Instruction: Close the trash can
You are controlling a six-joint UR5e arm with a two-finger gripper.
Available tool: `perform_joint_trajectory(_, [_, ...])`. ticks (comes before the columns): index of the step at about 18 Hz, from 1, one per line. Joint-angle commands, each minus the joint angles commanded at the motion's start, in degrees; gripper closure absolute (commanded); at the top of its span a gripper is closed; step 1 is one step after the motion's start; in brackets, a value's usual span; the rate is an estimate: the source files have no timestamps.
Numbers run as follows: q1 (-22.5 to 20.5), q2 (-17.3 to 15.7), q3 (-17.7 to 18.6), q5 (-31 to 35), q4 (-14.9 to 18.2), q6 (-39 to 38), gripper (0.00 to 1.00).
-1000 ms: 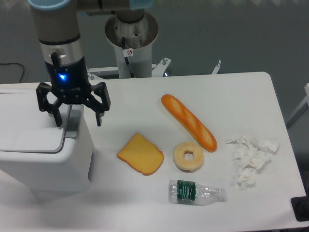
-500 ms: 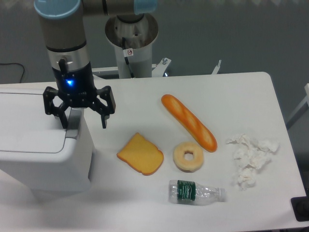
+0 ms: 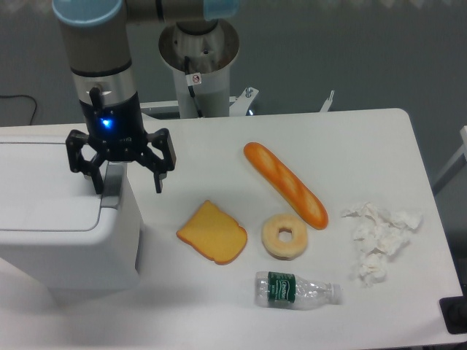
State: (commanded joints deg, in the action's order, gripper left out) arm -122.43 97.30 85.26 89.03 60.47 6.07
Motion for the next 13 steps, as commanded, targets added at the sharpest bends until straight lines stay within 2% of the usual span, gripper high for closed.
perform_joint_trajectory(4, [-5.3,-1.1,-1.1,-0.9,-0.7,0.4,0.0])
perform_joint_trajectory(6, [-10.2,-0.9,-0.9,-0.9,-0.8,2.2,0.0])
perform_joint_trajectory(9, [-18.1,-0.1,0.3,-1.0,-0.6,11.8,0.0])
perform_joint_trajectory(13, [-26.9,3.6,0.4,-1.1,-0.5,24.9,0.0])
